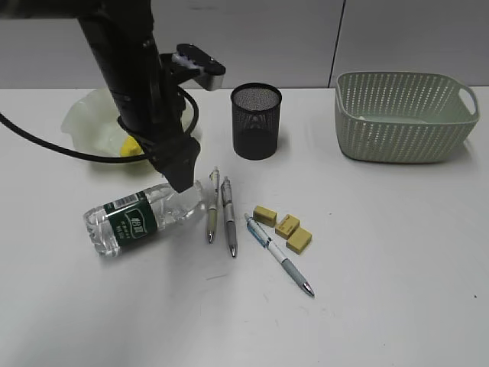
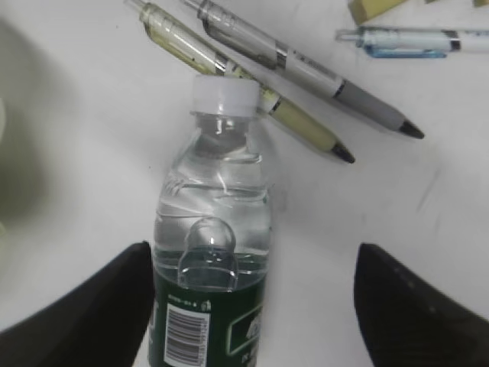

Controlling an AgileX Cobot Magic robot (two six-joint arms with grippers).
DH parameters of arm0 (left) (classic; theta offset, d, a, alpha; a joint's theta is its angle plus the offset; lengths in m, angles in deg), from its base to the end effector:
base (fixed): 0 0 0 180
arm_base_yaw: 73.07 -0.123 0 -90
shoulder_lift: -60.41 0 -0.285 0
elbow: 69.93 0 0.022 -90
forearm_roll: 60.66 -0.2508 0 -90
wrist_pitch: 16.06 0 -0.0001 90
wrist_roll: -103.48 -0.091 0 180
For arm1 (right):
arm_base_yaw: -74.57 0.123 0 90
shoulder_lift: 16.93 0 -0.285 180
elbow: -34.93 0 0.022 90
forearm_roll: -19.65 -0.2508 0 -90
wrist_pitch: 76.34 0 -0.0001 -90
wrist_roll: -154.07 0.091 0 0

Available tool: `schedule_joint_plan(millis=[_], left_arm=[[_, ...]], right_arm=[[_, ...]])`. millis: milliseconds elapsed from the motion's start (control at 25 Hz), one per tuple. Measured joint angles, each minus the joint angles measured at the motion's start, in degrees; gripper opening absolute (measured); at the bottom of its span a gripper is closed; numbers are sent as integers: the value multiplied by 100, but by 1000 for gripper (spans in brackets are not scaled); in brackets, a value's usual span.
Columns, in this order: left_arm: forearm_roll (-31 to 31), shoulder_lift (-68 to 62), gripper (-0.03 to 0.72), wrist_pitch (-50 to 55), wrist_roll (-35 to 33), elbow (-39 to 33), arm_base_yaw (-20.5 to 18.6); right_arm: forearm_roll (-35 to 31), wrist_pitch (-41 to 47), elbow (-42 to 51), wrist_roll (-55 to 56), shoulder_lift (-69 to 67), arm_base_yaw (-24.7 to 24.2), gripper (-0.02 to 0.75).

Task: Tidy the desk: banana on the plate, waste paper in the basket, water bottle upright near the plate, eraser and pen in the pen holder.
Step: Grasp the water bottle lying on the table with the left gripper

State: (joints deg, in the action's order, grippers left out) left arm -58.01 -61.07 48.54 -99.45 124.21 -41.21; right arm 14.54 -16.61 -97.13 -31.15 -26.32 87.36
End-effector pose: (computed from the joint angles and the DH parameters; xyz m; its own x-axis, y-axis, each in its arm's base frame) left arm 0.3441 -0.2183 0.2223 -0.5832 0.7991 -0.1459 0.8065 0.5911 0.0138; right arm -0.0026 0.0066 0.2822 -0.4284 -0.1443 -0.8920 -0.3076 0.9515 -0.0062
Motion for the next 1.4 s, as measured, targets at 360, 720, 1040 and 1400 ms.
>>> schedule_joint_plan(millis=[360,720,1040,1400], left_arm=[[-386,-651,615,141,0,174,0],[-538,-1017,615,-245,0,178,0],[-810,-1302,582,-312,20,181,0],[-729,-1302,510,-231,250,188,0]], right_arm=[[0,-4,0,0,0,0,582],[0,-4,0,0,0,0,582],[0,-4,0,0,0,0,582],[0,-11,0,0,0,0,582]])
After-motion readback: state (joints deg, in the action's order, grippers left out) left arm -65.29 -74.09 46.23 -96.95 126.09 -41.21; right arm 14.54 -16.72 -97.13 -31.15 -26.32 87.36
